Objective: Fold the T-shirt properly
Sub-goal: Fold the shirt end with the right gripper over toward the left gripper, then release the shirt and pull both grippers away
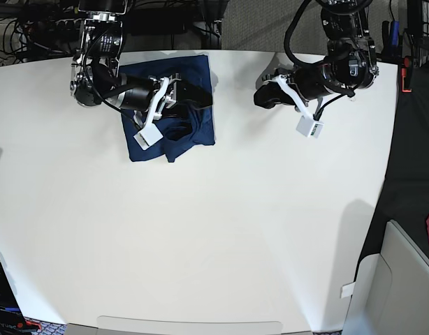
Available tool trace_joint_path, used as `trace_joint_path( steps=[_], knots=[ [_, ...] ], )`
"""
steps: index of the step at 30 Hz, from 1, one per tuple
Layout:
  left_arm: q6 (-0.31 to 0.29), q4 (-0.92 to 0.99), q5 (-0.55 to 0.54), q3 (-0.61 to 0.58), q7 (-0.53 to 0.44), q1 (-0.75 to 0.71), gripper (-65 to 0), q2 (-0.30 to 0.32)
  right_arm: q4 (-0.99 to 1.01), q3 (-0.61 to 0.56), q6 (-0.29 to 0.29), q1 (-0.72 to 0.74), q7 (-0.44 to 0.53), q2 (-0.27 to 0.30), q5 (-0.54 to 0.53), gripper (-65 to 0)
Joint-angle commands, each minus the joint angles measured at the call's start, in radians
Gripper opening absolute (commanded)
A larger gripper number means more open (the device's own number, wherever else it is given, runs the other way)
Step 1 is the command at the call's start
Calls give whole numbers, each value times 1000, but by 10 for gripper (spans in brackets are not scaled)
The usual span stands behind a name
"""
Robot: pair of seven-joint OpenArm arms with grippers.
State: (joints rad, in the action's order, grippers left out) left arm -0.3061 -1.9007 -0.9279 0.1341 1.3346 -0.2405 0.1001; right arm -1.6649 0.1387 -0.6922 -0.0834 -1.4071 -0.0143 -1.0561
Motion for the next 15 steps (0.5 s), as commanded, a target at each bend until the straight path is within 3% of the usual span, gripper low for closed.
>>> trace_joint_path(
  steps=[1, 7, 10, 15],
  knots=[
    [0, -15, -26, 3, -4, 8, -650, 3, -31, -12, -6, 12, 11, 1, -31, -270],
    [0, -15, -26, 3, -4, 10, -650, 3, -74, -18, -6, 9, 11, 23, -36, -276],
    [0, -3, -26, 5, -4, 11, -650, 3, -77, -1, -6, 6, 11, 44, -109, -276],
    [0, -9, -33, 5, -4, 11, -650, 3, -151, 151, -6, -5, 11, 103, -184, -276]
  ],
)
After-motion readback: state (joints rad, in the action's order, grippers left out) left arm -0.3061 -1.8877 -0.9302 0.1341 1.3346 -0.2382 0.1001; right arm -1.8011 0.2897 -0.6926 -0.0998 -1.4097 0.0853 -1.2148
